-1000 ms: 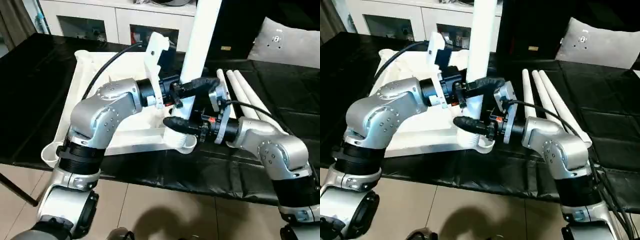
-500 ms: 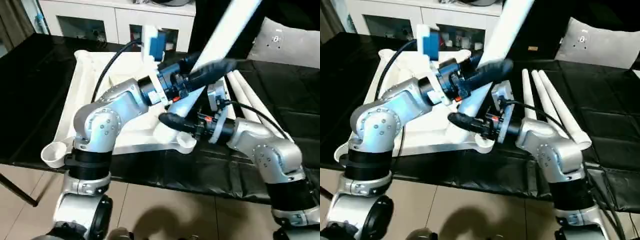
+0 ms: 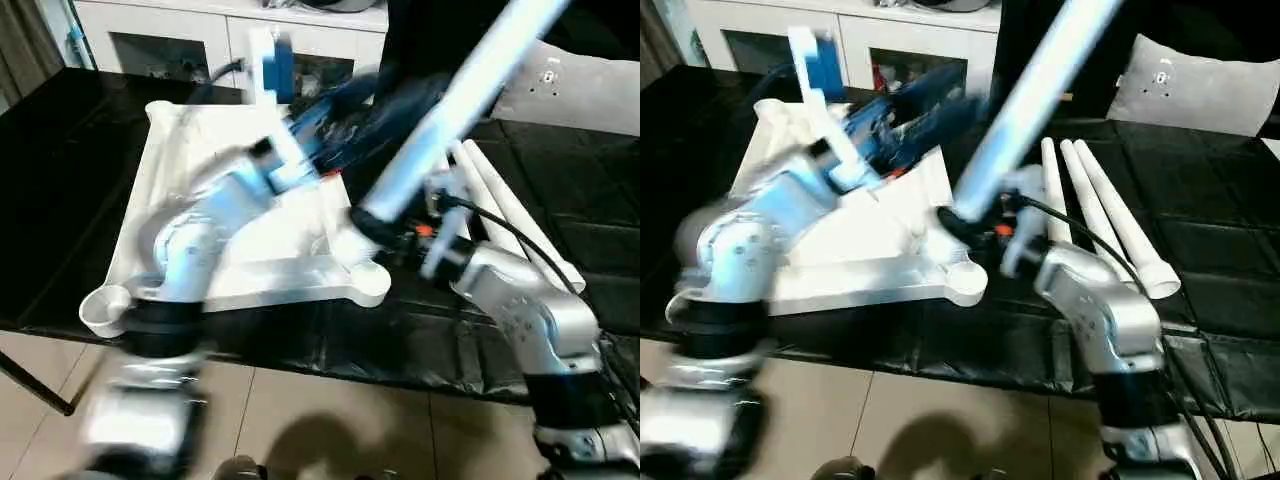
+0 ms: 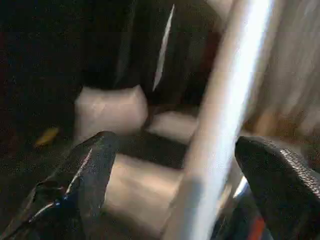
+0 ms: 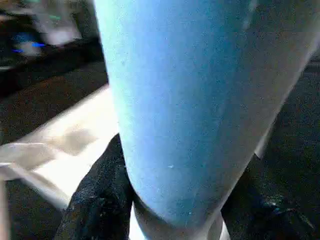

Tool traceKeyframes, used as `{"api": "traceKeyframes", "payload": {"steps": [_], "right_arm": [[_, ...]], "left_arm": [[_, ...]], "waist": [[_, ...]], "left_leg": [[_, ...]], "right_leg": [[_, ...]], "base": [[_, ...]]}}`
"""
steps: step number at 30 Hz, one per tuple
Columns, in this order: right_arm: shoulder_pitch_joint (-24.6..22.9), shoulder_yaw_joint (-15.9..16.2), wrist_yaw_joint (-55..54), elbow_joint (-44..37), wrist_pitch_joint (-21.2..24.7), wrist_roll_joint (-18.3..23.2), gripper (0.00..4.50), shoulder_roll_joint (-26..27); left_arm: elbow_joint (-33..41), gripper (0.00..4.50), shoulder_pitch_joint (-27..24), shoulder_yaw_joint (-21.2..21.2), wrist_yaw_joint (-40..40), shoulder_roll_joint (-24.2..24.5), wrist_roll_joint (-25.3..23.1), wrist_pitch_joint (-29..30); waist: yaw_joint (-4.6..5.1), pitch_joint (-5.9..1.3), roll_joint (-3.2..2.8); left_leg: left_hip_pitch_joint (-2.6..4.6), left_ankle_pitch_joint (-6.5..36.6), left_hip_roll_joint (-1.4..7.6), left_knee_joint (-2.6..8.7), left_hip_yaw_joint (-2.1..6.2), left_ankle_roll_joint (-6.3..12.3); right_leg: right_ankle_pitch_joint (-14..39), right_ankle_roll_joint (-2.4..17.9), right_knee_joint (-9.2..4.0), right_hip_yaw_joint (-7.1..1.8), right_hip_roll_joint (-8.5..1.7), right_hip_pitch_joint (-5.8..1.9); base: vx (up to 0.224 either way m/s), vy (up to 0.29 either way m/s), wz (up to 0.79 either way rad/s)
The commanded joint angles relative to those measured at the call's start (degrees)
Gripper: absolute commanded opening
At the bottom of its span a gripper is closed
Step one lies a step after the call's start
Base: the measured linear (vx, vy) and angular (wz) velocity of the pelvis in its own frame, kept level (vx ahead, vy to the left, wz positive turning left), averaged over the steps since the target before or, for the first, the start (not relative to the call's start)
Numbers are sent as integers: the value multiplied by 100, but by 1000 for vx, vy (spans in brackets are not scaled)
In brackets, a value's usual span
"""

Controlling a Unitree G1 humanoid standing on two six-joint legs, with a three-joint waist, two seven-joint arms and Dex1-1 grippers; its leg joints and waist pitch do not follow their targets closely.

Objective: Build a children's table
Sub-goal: Pick table leg

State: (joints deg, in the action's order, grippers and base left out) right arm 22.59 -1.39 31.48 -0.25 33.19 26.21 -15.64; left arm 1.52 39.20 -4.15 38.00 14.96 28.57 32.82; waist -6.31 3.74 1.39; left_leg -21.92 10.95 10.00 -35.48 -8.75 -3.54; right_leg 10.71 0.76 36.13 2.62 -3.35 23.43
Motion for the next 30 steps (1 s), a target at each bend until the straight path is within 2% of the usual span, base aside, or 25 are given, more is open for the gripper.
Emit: {"api": "traceKeyframes", "payload": {"steps": [1,2,3,4,5,7,8,10,12,13,14,15,16,18,20,22,24,26,30], "right_arm": [[10,-89,-155,-101,-17,-160,190,-93],[4,-82,-182,-101,-10,-174,190,-103],[-46,-31,-222,-95,-333,-366,190,-134],[-46,-31,-222,-95,-333,-366,190,-134],[-128,-36,-257,-145,-608,-455,190,-101],[-151,-22,-452,-87,-1011,-716,190,-60],[-158,22,-536,-91,-869,-774,190,-94],[-160,52,-576,-106,-684,-778,190,-126],[-192,128,-105,-228,-219,-420,190,-265],[-215,74,-11,-249,-222,-321,190,-255],[-215,73,-8,-249,-223,-319,190,-255],[-230,70,44,-250,-273,-305,190,-257],[-254,69,133,-254,-364,-280,189,-258],[-286,109,216,-275,-501,-277,189,-251],[-291,117,217,-279,-515,-285,189,-249],[-346,243,118,-282,-777,-529,189,-226],[-393,346,177,-308,-931,-656,189,-239],[-400,325,353,-343,-614,-413,189,-255],[-403,212,431,-406,-372,-153,189,-216]], "left_arm": [[-63,431,-91,-292,196,82,-358,-135],[-67,431,-109,-316,209,108,-369,-153],[-98,431,-208,-524,364,298,-537,-287],[-98,431,-208,-524,364,298,-537,-287],[-152,431,-352,-862,595,581,-839,-513],[-364,431,-449,-1133,805,773,-1116,-764],[-522,431,-495,-1261,916,850,-1250,-905],[-623,400,-523,-1335,984,891,-1331,-993],[-939,390,-602,-1528,1173,968,-1519,-1201],[-1206,390,-646,-1679,1347,1031,-1702,-1389],[-1216,380,-648,-1685,1354,1033,-1709,-1396],[-1376,354,-642,-1741,1405,1049,-1785,-1506],[-1611,349,-621,-1819,1479,1066,-1878,-1639],[-1894,348,-543,-1859,1632,1045,-1882,-1697],[-1914,329,-536,-1860,1655,1042,-1876,-1694],[-2108,315,-496,-1921,1741,1029,-1974,-1782],[-2374,304,-461,-1996,1775,1031,-2147,-2019],[-2568,284,-443,-2000,1752,1017,-2236,-2140],[-2906,251,-350,-1961,1864,975,-2301,-2337]], "waist": [[5,-445,-60],[7,-448,-61],[7,-447,-55],[-9,-446,-93],[6,-433,-84],[14,-411,-102],[24,-402,-90],[46,-405,-101],[67,-403,-119],[66,-405,-134],[72,-402,-120],[73,-412,-125],[74,-406,-142],[87,-412,-141],[95,-411,-136],[100,-404,-148],[109,-392,-160],[113,-391,-170],[104,-399,-174]], "left_leg": [[96,510,235,454,32,-199],[91,495,235,449,33,-223],[94,546,234,452,27,-230],[91,587,237,454,42,-236],[94,693,236,461,29,-249],[94,874,239,479,33,-270],[89,902,233,484,29,-269],[88,901,222,488,32,-290],[92,987,223,491,44,-243],[88,1013,235,493,46,-210],[79,1028,231,495,45,-185],[89,1033,243,495,52,-207],[83,1019,242,493,54,-207],[82,1000,243,487,51,-200],[88,977,249,490,51,-205],[88,1010,252,490,47,-211],[90,1130,251,499,52,-220],[95,1202,246,501,57,-203],[98,1196,262,500,58,-169]], "right_leg": [[746,710,-400,-250,-399,-336],[660,757,-385,-248,-400,-336],[586,853,-382,-246,-405,-337],[615,854,-383,-242,-411,-325],[651,902,-389,-250,-415,-326],[872,832,-414,-257,-422,-312],[942,808,-435,-261,-422,-310],[1002,788,-423,-265,-409,-325],[1014,833,-435,-258,-399,-337],[962,855,-438,-267,-412,-328],[972,851,-451,-266,-418,-327],[938,895,-426,-259,-426,-328],[907,921,-424,-260,-432,-322],[810,971,-411,-262,-439,-327],[717,1044,-400,-261,-438,-325],[689,1122,-405,-261,-445,-321],[813,1109,-427,-261,-446,-321],[917,1078,-433,-267,-445,-332],[909,1141,-433,-270,-458,-325]], "base": [[0,0,0],[0,0,0],[0,0,0],[0,0,0],[0,0,0],[0,0,0],[0,0,0],[0,0,0],[0,0,0],[0,0,0],[0,0,0],[0,0,0],[0,0,0],[0,0,0],[0,0,0],[0,0,0],[0,0,0],[0,0,0],[0,0,0]]}}
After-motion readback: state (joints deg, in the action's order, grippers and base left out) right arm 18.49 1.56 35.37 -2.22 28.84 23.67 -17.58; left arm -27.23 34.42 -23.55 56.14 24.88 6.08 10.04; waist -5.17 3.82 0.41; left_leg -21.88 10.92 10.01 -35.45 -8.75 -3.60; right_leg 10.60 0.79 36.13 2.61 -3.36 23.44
